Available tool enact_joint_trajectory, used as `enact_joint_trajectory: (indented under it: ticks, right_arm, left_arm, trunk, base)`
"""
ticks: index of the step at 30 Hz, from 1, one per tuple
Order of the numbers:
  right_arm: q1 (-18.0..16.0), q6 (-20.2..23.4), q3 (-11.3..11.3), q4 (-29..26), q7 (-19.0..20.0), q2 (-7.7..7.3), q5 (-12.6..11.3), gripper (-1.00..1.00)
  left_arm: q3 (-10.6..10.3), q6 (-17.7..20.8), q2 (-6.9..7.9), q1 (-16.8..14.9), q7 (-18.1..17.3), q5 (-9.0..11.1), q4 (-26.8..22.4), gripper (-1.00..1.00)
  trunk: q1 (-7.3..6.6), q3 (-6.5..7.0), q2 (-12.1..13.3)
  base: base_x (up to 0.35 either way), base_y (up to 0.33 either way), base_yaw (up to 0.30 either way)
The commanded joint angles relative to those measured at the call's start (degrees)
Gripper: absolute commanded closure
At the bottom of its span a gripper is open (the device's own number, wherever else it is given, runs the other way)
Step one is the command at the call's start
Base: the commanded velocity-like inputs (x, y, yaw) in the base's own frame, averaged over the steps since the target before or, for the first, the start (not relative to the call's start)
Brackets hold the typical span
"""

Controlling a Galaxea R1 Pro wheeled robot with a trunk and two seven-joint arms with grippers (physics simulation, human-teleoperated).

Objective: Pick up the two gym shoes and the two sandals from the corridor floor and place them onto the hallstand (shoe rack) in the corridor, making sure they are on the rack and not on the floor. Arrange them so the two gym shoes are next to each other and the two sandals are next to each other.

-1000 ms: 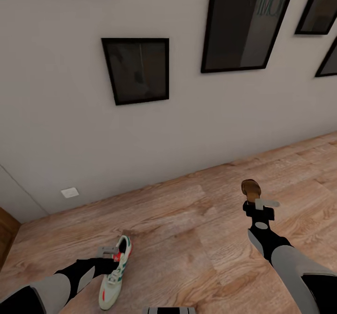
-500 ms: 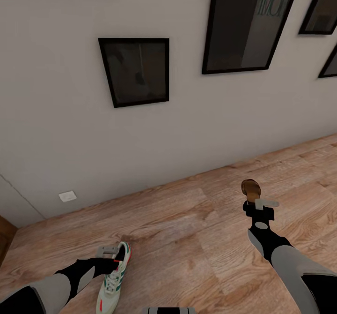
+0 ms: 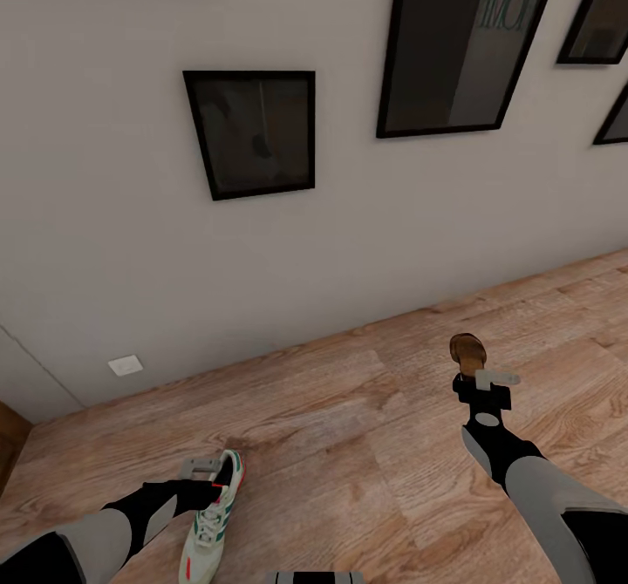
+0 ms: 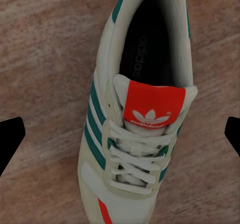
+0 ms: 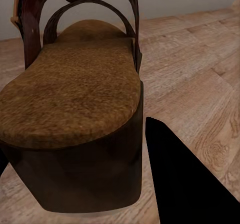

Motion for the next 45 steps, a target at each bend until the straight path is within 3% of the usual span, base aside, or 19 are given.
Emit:
enact_joint_trajectory:
  ticks: [1,24,34,37,43,45]
  right_arm:
    - [0.00,-0.05,0.00,0.00,0.06,0.00,-0.11,1.00]
    - [0.00,-0.06,0.00,0.02,0.06,0.00,-0.11,1.00]
    - [0.00,-0.06,0.00,0.03,0.06,0.00,-0.11,1.00]
    - [0.00,-0.05,0.00,0.06,0.06,0.00,-0.11,1.00]
    - [0.00,-0.05,0.00,0.08,0.06,0.00,-0.11,1.00]
    - [0.00,-0.05,0.00,0.08,0.06,0.00,-0.11,1.00]
  left_arm:
    - [0.02,0.00,0.00,0.00,0.00,0.00,0.00,-1.00]
    - [0.01,-0.12,0.00,0.00,0.07,0.07,-0.01,-1.00]
    - [-0.13,-4.80,-0.74,0.00,0.75,0.16,-0.25,-1.00]
    - [-0.06,-5.35,-1.22,0.00,3.04,0.17,-0.27,-1.00]
    - [0.12,-6.57,-1.57,0.00,12.86,0.17,-0.33,-1.00]
    - [0.09,-6.89,-1.59,0.00,13.77,0.17,-0.33,-1.00]
  trunk:
    - [0.00,0.00,0.00]
    - [0.00,0.00,0.00]
    - [0.00,0.00,0.00]
    - [0.00,0.00,0.00]
    - [0.00,0.00,0.00]
    - [0.00,0.00,0.00]
  base:
    - [0.000,0.000,0.000]
    - [0.040,-0.032,0.000]
    - [0.010,-0.008,0.000]
    - [0.002,-0.002,0.000]
    - [0.000,0.000,0.000]
    - [0.000,0.000,0.000]
